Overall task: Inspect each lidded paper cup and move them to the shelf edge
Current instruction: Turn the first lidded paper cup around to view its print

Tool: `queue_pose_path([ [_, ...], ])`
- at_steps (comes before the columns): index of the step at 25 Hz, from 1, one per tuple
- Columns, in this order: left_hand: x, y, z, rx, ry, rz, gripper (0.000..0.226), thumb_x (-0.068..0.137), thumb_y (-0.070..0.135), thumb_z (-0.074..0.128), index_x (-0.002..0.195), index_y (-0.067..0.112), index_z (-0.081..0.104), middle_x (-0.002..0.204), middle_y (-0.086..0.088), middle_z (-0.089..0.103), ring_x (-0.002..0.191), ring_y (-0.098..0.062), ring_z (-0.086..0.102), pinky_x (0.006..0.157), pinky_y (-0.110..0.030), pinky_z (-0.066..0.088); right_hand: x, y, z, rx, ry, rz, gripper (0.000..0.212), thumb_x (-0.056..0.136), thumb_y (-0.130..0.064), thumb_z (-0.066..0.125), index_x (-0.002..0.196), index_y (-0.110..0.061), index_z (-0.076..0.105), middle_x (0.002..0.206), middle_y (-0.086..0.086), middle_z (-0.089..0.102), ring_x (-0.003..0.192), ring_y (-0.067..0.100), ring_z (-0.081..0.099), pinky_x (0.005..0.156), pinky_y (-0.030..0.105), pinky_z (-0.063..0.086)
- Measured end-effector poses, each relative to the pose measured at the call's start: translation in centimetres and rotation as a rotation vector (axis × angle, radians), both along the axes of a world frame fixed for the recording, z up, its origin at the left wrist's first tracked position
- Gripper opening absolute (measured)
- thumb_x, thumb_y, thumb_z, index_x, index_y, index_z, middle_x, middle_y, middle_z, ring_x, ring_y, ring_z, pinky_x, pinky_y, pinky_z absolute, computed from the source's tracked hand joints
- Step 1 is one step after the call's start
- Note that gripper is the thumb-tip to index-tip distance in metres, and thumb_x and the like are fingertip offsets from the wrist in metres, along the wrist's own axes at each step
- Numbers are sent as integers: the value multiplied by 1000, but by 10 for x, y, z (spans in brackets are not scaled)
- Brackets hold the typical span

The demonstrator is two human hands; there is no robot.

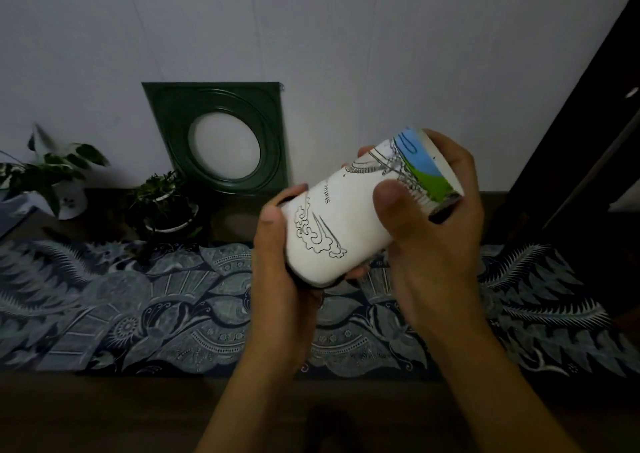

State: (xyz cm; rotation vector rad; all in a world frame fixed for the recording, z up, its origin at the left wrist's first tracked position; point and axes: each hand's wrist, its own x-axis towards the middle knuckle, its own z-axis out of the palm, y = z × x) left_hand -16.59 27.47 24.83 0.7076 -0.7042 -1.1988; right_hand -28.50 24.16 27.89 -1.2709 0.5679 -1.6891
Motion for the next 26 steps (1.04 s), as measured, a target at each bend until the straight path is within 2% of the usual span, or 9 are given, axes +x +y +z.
queue_pose_path([
  [4, 19, -4, 11, -96, -186, 82, 54, 86, 58, 46, 125, 25, 64, 125, -24, 65, 108, -49, 65, 74, -58, 53, -30, 12, 4, -139, 291, -9, 63, 70, -29, 85, 123, -32, 52, 123, 8, 68, 109, 17, 72, 76, 25, 63],
  [7, 22, -6, 14, -55, -281, 21, 54, 85, 62, 45, 122, 30, 68, 117, -13, 72, 102, -38, 71, 74, -54, 54, -45, 16, 14, -266, 476, -100, 63, 70, -30, 82, 123, -34, 49, 121, 6, 65, 107, 13, 71, 73, 19, 61],
  [9, 16, -3, 15, -70, -336, 11, 49, 86, 65, 48, 120, 35, 67, 114, -5, 74, 96, -29, 72, 68, -53, 55, -46, 15, 16, -271, 491, -166, 53, 72, -34, 79, 117, -29, 51, 109, -5, 66, 96, 3, 71, 68, 13, 58],
  [11, 8, -1, 13, -154, -391, 85, 49, 84, 69, 55, 121, 39, 63, 116, -6, 70, 96, -31, 71, 62, -48, 57, -42, 14, 13, -176, 399, -218, 41, 75, -39, 75, 108, -27, 54, 94, -17, 69, 85, -3, 70, 64, 9, 55],
  [14, 1, -2, 12, -197, -356, 163, 36, 86, 59, 50, 114, 41, 64, 111, 0, 69, 93, -24, 70, 56, -41, 57, -33, 12, 4, -2, 204, -182, 39, 73, -48, 76, 103, -29, 60, 90, -19, 72, 81, -2, 71, 64, 13, 56],
  [17, 1, -3, 13, 3, -216, 39, 40, 89, 59, 49, 105, 30, 71, 108, -5, 76, 90, -30, 74, 51, -36, 56, -34, 6, 0, 39, 96, -49, 54, 69, -55, 84, 112, -30, 62, 103, -8, 74, 93, 10, 73, 71, 26, 60],
  [21, 1, -1, 16, 411, 35, -295, 60, 86, 66, 53, 109, 17, 77, 109, -22, 77, 81, -37, 75, 48, -36, 59, -35, -3, -5, -61, 62, 92, 69, 72, -40, 88, 131, -29, 53, 120, 13, 70, 113, 37, 67, 89, 48, 59],
  [24, -5, -2, 10, 270, 13, -227, 50, 88, 64, 53, 103, 25, 79, 112, -14, 78, 92, -34, 77, 63, -44, 62, -26, -2, -7, 29, -72, 30, 63, 70, -41, 89, 123, -28, 58, 115, 12, 72, 108, 34, 70, 84, 44, 60],
  [26, -12, -2, 8, 93, -131, -50, 43, 85, 62, 52, 106, 30, 73, 111, -2, 78, 93, -25, 76, 61, -37, 58, -20, 1, -9, 154, -208, -40, 57, 72, -36, 89, 120, -22, 61, 106, 2, 75, 99, 20, 74, 78, 34, 61],
])
